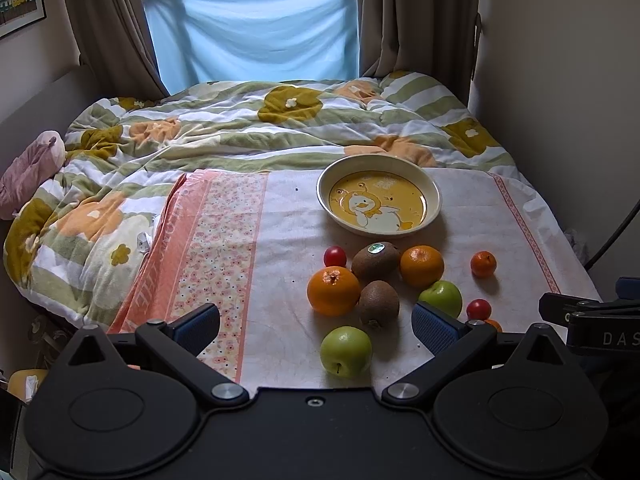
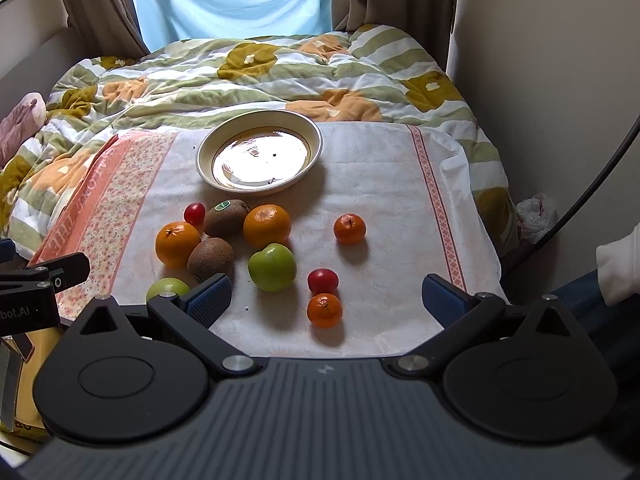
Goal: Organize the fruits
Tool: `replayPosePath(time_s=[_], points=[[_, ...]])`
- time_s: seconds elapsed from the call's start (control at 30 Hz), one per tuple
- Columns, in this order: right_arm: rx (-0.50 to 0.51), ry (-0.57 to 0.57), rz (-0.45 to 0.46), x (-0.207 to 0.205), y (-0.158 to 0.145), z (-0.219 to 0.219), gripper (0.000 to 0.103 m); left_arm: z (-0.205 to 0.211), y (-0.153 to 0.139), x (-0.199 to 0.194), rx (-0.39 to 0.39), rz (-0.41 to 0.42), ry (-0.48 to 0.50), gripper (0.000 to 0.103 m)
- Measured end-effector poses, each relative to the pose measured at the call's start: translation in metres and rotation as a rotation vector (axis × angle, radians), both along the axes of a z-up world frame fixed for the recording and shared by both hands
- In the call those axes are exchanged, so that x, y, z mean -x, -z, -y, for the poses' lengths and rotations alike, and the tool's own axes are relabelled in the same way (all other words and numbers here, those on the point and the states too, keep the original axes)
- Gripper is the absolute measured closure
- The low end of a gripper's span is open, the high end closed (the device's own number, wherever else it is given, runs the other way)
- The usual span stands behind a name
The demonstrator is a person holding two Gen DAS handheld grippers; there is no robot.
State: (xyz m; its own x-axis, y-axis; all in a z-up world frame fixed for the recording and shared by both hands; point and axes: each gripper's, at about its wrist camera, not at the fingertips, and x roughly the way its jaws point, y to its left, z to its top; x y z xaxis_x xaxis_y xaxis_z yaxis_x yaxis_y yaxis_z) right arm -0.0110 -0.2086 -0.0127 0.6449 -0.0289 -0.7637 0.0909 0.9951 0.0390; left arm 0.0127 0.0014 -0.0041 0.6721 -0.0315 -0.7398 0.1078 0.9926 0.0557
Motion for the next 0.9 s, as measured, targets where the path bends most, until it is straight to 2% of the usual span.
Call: replayPosePath(time_s=[0.5, 0.9], points=[[0.001, -0.001, 0.0, 0.001, 0.002, 0.0, 0.0, 0.001, -0.008, 0.002, -0.008, 0.01, 0.004, 0.0], [0.001, -0.002, 0.017, 0.006, -0.013, -0.002, 0.0, 0.0, -0.014, 0.005, -0.011, 0.025, 0.002, 0.0]])
